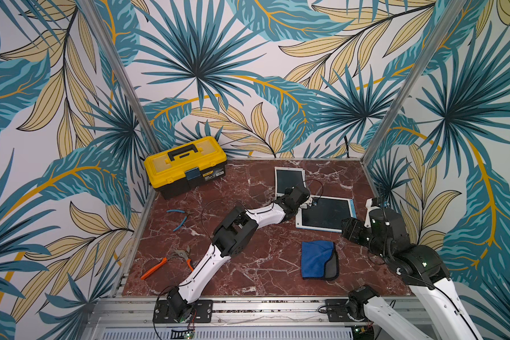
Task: Wipe the drawing tablet
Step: Place the drawing tablet on the drawing tablet.
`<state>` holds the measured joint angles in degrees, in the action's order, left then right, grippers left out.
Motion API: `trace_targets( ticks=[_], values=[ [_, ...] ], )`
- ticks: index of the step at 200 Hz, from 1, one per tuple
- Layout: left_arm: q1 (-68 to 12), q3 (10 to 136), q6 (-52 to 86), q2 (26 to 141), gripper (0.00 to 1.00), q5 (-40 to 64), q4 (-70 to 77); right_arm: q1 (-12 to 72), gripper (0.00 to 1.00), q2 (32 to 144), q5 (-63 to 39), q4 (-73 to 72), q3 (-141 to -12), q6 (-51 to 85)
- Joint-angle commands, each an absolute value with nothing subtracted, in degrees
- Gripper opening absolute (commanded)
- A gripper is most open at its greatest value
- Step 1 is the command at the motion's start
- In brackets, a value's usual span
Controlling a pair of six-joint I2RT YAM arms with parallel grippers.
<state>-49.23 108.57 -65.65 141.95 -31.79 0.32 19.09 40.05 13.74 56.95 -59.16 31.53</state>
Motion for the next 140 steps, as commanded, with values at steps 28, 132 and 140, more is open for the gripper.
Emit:
trace_targets(
  ticks=[28,132,140],
  values=[
    [-51.9,106.4,-62.1,137.4,0.33,-32.7,-0.4,18.9,0.7,38.5,14.9,59.5,-57.4,32.6],
    [-57.6,88.0,-43.3,115.8,0.83,-26.4,-1.1,18.9,0.7,43.8,13.2,58.5,-56.0,33.3],
    [-58.3,85.0,-40.1,112.8,0.89,-24.2,-1.2,18.7,0.71,45.5,12.3,57.2,-55.8,33.4]
  ],
)
